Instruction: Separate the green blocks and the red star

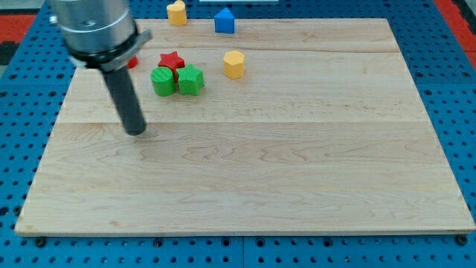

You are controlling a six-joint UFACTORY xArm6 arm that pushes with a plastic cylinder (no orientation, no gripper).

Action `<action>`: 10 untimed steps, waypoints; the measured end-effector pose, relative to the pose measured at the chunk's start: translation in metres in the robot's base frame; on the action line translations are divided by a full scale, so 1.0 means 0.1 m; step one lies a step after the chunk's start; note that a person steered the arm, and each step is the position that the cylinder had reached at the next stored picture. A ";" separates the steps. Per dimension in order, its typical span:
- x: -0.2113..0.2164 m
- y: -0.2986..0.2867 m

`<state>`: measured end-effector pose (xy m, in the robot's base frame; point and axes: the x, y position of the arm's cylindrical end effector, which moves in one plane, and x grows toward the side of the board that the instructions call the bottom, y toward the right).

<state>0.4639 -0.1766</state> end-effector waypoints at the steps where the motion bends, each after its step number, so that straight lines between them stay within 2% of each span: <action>1: -0.13 -0.15; 3: -0.83 0.70; 4: -0.90 0.98; 5: -0.68 0.62; 6: -0.68 0.15; 7: -1.05 0.28; 9: -1.32 1.42; 10: -1.23 1.29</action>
<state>0.3406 -0.0474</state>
